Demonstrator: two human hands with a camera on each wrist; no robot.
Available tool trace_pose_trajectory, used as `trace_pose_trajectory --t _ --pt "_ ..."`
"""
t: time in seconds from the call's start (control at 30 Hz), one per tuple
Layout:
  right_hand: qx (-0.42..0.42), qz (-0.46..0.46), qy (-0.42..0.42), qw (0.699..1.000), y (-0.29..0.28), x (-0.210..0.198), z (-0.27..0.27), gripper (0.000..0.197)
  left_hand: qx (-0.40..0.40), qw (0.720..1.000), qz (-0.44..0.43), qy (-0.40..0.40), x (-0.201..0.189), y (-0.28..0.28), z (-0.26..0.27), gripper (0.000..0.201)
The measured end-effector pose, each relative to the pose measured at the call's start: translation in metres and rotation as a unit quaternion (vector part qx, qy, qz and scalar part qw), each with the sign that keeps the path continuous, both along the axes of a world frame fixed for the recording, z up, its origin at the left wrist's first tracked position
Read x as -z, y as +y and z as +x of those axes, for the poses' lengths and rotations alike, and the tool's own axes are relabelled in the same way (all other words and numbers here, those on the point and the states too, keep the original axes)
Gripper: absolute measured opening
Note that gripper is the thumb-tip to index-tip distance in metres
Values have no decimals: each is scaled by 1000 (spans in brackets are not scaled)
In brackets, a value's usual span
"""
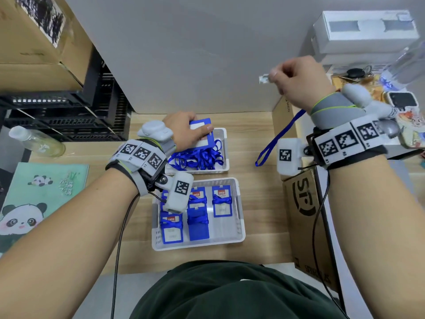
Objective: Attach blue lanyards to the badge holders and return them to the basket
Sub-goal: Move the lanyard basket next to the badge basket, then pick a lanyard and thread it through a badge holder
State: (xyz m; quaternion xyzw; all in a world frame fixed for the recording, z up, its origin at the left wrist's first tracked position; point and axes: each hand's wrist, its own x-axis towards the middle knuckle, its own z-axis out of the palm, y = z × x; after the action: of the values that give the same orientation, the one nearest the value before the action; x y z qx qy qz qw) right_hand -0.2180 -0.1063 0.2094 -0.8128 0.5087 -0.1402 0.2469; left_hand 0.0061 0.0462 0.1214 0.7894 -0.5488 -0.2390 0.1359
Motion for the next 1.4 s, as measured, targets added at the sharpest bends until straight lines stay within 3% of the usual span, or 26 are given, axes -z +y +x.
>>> trace_pose_trajectory --t 0.1,0.27,0.53,0.73,0.87,0.93,1.03,1.1,1.27,1.4 --pt "30 80 -17 996 -2 49 -3 6 9 1000 -2 5 11 -2 -4 48" --pt "75 208 34 975 5 141 -16 22 18 999 32 7 39 -2 -6 52" --pt "-27 302 247 920 10 229 -24 43 -5 997 73 38 80 -3 -7 40" --pt "-42 337 305 890 9 251 -18 11 -22 993 102 55 102 0 1 41" --pt "-37 343 309 887 3 258 -11 25 -49 990 115 63 113 3 12 40" --pt "-16 325 263 908 -1 254 -2 36 -61 989 121 65 117 4 18 41" --pt "31 286 146 946 -5 241 22 27 -82 986 129 59 119 4 22 42" --pt "12 263 108 959 -4 232 46 19 -97 984 139 54 122 2 26 41" --pt "-75 267 140 951 17 233 94 25 -108 981 156 42 132 7 38 49" --pt "-91 283 150 943 26 239 103 29 -110 979 166 44 133 13 39 46"
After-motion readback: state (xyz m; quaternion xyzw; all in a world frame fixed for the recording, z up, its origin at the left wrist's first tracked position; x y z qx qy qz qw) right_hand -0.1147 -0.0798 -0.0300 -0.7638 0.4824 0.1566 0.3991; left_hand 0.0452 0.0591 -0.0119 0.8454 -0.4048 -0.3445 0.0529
